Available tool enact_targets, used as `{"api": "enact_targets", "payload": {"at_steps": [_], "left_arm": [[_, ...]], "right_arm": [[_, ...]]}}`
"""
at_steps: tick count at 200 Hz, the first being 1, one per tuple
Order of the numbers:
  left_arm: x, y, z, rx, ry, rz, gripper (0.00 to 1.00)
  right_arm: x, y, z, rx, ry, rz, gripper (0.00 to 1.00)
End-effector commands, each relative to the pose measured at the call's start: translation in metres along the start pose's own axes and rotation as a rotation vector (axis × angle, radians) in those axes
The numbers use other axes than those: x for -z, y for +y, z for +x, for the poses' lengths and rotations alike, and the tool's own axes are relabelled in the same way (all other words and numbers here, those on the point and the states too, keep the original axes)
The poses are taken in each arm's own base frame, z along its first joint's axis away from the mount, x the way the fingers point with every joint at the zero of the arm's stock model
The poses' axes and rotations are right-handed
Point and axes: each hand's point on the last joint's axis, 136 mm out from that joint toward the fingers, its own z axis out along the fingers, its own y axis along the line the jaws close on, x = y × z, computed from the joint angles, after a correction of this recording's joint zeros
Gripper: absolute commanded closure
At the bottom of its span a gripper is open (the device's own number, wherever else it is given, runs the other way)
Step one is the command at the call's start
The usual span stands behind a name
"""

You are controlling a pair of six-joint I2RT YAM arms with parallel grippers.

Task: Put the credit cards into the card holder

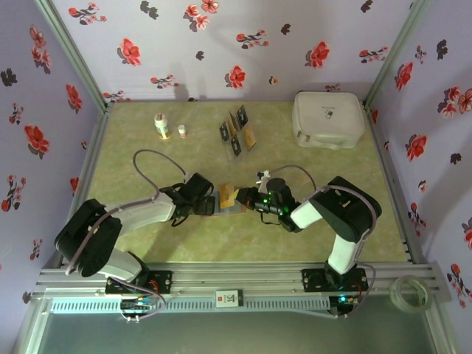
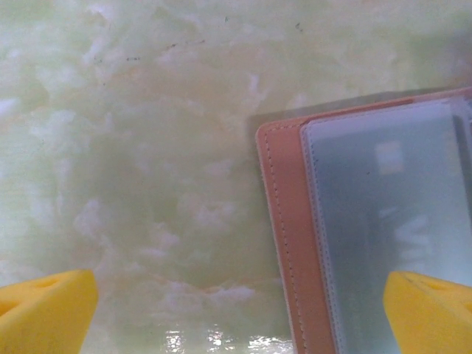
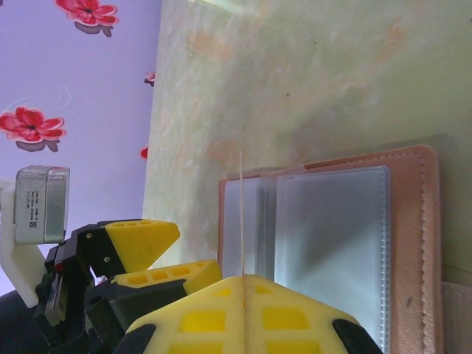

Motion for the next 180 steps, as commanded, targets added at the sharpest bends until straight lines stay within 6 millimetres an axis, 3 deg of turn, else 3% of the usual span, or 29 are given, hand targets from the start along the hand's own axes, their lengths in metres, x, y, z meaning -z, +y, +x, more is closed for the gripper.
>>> {"api": "enact_targets", "payload": {"at_steps": [1, 180], "left_arm": [[-0.007, 0.007, 0.010, -0.020, 0.013, -0.041, 0.00], [-0.008, 0.015, 0.023, 0.010, 0.030, -0.052, 0.00]], "right_arm": [[0.003, 0.002, -0.009, 0.044, -0.042, 0.005, 1.00], [-0.013, 0.011, -0.022, 0.095, -0.097, -0.051, 1.00]]}}
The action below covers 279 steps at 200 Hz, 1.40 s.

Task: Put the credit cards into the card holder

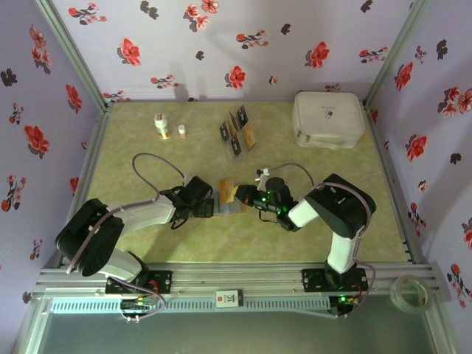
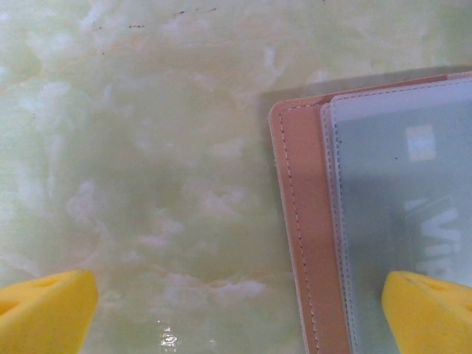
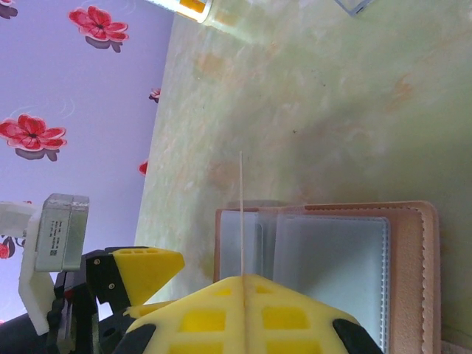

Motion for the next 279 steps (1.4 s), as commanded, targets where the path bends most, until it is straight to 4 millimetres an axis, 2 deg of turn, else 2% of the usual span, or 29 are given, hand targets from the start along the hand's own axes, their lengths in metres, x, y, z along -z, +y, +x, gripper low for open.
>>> {"api": "enact_targets", "payload": {"at_steps": [1, 101, 279], "left_arm": [[-0.002, 0.012, 0.014, -0.014, 0.024, -0.049, 0.00], [-0.001, 0.014, 0.015, -0.010, 0.022, -0.048, 0.00], [0.001, 0.016, 0.017, -0.012, 0.024, -0.050, 0.00]], "right_arm": [[-0.006, 0.009, -0.010, 0.031, -0.043, -0.034, 1.00], [-0.013, -0.001, -0.007, 0.035, -0.023, -0.009, 1.00], [-0.009, -0.013, 0.014, 0.021, -0.007, 0.018, 1.00]]}}
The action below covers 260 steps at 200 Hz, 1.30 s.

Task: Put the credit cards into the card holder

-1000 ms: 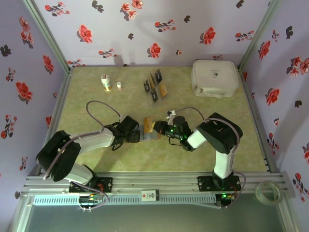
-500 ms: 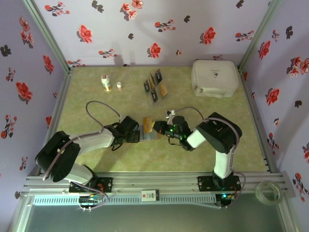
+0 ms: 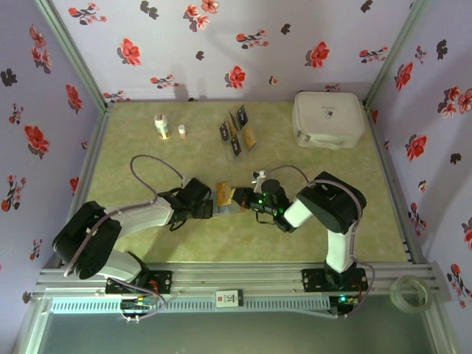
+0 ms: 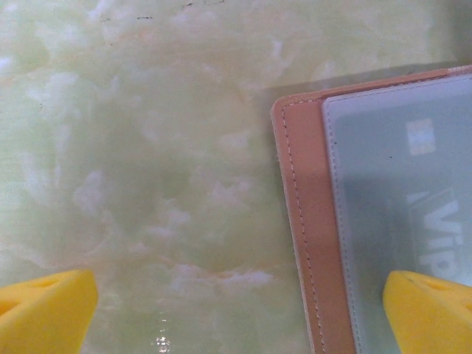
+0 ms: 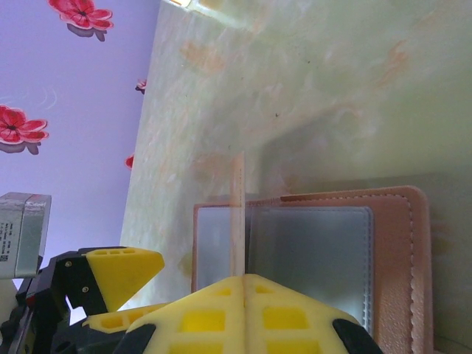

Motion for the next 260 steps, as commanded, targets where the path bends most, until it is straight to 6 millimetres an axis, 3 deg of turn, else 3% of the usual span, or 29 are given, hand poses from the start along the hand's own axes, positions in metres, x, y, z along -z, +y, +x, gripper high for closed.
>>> {"api": "enact_targets", "payload": {"at_steps": [1, 134, 260], "left_arm": [[0.000, 0.013, 0.014, -0.019, 0.033, -0.056, 0.00], [-0.002, 0.010, 0.011, -0.025, 0.032, -0.053, 0.00], [0.015, 0.004, -0.009, -0.015, -0.014, -0.023, 0.00]], "right_arm": [[0.003, -0.004, 0.001, 0.011, -0.025, 0.003, 1.00], [0.004, -0.007, 0.011, -0.016, -0.017, -0.007, 1.00], [0.005, -0.011, 0.014, -0.019, -0.018, 0.002, 1.00]]}}
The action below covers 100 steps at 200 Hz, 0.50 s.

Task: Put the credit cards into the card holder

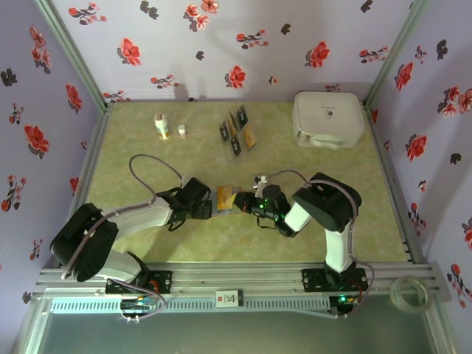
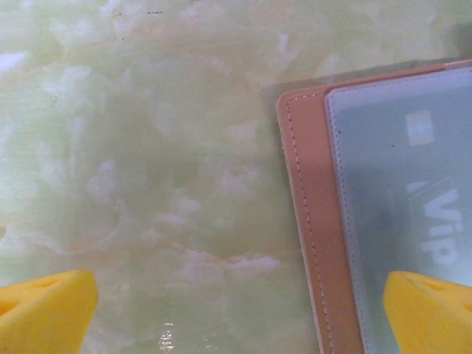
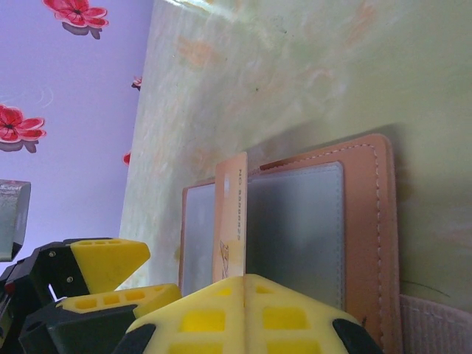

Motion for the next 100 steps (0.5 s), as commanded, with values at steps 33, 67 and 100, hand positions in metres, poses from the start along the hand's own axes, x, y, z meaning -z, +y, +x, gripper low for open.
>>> {"api": "enact_targets", "payload": {"at_steps": [33, 67, 100], "left_arm": [[0.008, 0.002, -0.009, -0.007, -0.023, -0.017, 0.00], [0.008, 0.003, -0.008, -0.004, -0.022, -0.018, 0.00], [0.009, 0.003, -0.008, -0.002, -0.022, -0.018, 0.00]], "right_arm": [[0.002, -0.008, -0.006, 0.008, -0.047, 0.023, 1.00], [0.000, -0.011, -0.013, 0.003, -0.065, 0.031, 1.00], [-0.004, -0.011, -0.018, 0.006, -0.071, 0.032, 1.00]]}}
